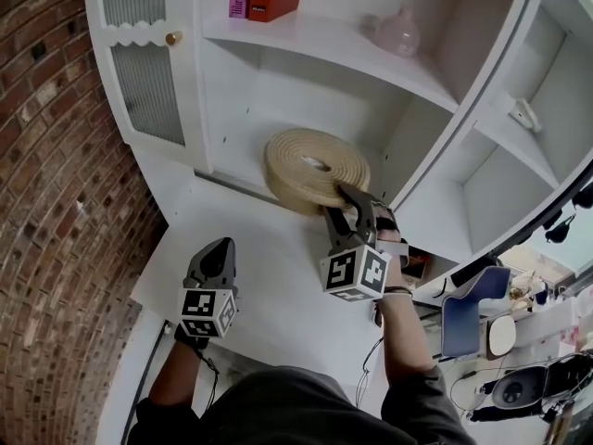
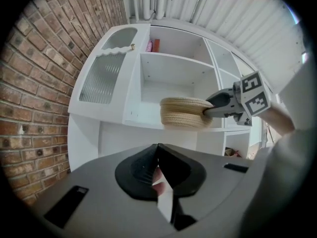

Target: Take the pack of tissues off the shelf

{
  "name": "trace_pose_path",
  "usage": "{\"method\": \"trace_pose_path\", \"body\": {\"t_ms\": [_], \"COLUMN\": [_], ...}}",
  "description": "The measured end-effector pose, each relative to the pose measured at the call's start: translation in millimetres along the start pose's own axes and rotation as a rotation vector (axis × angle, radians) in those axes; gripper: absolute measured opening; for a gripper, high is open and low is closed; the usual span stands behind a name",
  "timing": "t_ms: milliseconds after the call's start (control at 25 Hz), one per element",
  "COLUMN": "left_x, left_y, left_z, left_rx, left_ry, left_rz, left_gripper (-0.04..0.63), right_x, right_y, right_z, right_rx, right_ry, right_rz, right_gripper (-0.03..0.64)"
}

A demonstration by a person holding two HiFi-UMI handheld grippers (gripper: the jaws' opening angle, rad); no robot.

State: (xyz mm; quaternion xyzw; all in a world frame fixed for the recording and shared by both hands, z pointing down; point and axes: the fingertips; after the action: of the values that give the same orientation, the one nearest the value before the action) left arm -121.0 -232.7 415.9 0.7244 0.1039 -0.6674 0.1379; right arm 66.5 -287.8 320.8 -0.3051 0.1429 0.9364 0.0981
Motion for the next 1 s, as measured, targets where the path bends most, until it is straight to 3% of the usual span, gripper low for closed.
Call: {"method": "trace_pose_path", "body": {"t_ms": [280,1000], "left_x": [-2.9,-8.4], "left_y": [-5.9,-26.6], "left_z": [2.9,13.1], "left_rx": [0.008,0.05], "left_ry": [0.003,-0.004], "left_rz": [0.007,0.019], "left_gripper": [0.005,0.005], "right_x": [14.4,45.7], "right_y": [-13.4,-54.4], "right_z": [-2.0,34.9], "right_rx": [0.021,0.022], "right_ry": [0.034,-0.1], "right_rz": [-0.077,-0.233], "right_gripper": [0.126,0.12]}}
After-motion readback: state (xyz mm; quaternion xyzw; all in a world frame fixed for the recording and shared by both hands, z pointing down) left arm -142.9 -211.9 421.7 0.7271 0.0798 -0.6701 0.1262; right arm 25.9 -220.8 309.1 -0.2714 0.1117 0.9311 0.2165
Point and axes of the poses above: the fingertips, and each gripper's own axes: y forward along the fingers, z to its left, x out of its top, and after that the axes turned 10 degrees about y, right-handed
